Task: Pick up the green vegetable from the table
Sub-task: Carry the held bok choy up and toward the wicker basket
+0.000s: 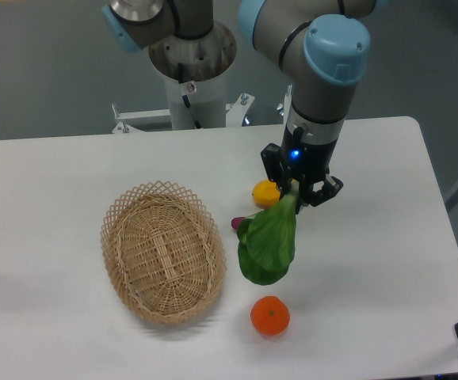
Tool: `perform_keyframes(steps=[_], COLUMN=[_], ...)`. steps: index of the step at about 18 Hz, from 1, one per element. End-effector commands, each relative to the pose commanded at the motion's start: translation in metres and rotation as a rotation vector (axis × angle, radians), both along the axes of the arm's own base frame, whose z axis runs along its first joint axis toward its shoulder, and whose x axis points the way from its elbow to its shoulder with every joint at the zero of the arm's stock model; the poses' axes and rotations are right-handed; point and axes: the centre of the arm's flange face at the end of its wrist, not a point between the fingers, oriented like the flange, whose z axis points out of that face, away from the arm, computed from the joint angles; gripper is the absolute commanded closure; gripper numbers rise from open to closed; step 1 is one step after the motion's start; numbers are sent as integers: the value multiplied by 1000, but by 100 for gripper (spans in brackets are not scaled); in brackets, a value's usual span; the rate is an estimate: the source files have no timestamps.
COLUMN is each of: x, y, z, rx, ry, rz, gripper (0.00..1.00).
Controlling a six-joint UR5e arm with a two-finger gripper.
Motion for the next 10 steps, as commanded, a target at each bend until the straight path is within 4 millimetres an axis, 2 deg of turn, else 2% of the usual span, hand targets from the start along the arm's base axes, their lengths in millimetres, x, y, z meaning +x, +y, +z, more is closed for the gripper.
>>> perform_keyframes(steps=[10], x=[2], y=[4], z=[0], rx=[0], ry=[0], rz=[-8], gripper=[74])
